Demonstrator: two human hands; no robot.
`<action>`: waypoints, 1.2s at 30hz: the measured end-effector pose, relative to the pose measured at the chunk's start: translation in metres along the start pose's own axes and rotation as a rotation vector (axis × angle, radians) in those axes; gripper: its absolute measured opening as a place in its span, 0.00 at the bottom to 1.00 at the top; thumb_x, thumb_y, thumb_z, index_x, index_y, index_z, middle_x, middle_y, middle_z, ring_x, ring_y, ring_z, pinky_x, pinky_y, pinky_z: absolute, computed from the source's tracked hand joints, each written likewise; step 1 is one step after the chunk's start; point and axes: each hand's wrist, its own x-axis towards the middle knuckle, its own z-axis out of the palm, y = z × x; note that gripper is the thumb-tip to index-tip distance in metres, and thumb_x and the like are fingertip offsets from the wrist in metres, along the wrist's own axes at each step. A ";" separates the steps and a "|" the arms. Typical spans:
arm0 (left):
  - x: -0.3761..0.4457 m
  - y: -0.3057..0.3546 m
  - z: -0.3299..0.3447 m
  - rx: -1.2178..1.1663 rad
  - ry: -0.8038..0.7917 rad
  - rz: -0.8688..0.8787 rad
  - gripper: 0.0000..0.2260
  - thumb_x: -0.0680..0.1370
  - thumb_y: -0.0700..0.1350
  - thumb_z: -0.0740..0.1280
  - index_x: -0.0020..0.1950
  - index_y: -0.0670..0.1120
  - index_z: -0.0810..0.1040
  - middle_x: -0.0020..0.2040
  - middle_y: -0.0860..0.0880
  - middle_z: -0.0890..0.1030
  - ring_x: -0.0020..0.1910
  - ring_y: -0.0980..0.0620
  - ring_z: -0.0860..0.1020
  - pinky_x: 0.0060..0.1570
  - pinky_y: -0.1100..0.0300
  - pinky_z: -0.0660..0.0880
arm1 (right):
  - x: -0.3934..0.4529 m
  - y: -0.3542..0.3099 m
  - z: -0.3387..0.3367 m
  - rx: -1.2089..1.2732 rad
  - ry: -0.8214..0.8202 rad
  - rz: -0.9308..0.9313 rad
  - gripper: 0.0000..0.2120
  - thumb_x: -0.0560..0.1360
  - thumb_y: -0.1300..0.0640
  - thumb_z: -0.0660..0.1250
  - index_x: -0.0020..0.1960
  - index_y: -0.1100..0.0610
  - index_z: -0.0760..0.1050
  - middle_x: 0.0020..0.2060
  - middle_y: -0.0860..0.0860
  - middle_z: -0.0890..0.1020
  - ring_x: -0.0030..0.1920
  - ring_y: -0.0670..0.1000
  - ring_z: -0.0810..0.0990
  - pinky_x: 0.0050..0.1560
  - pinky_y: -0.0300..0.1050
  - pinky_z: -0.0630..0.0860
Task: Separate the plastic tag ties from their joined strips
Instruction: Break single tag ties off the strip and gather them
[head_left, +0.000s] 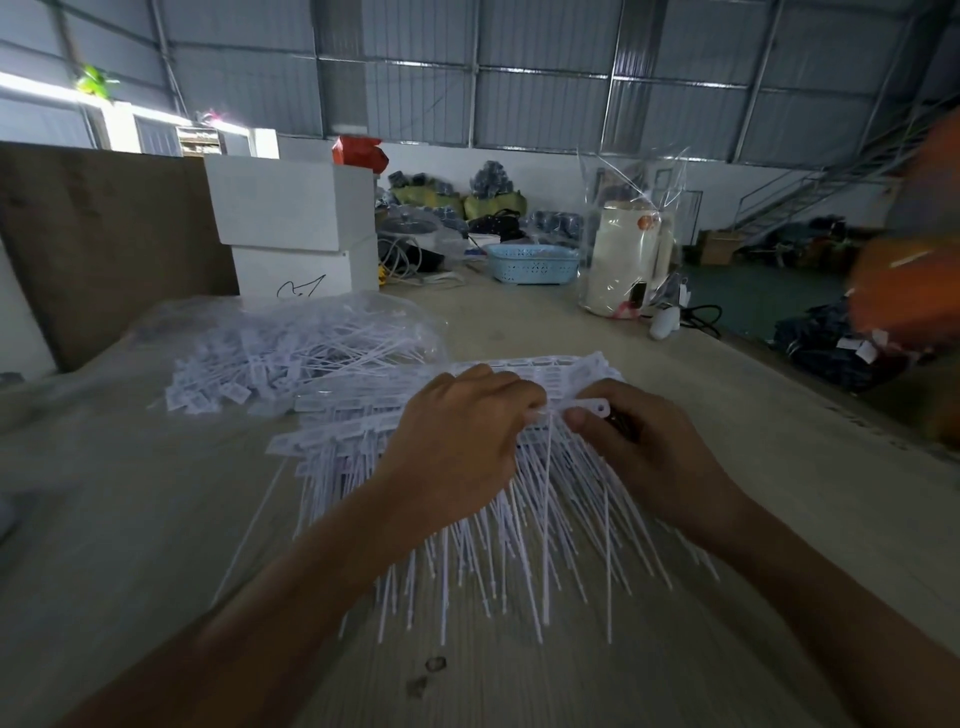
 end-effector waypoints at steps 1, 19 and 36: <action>0.000 -0.001 0.001 -0.033 -0.006 -0.025 0.08 0.79 0.40 0.66 0.56 0.49 0.81 0.50 0.52 0.83 0.50 0.48 0.78 0.46 0.55 0.72 | 0.000 0.001 0.000 -0.043 0.016 -0.027 0.08 0.81 0.57 0.65 0.48 0.59 0.80 0.36 0.53 0.79 0.33 0.50 0.75 0.37 0.47 0.70; -0.001 -0.012 0.013 -0.297 -0.072 -0.032 0.08 0.82 0.44 0.63 0.56 0.46 0.81 0.51 0.51 0.83 0.50 0.50 0.77 0.50 0.49 0.74 | 0.004 0.023 -0.008 0.048 -0.085 0.099 0.10 0.81 0.54 0.65 0.62 0.46 0.73 0.23 0.49 0.71 0.23 0.44 0.66 0.27 0.34 0.63; -0.003 -0.011 0.012 -0.373 0.043 -0.133 0.10 0.78 0.46 0.70 0.59 0.48 0.82 0.54 0.53 0.83 0.55 0.53 0.78 0.55 0.58 0.73 | 0.001 0.008 -0.016 0.343 -0.297 0.373 0.20 0.81 0.44 0.56 0.56 0.61 0.74 0.38 0.57 0.86 0.32 0.58 0.83 0.30 0.47 0.77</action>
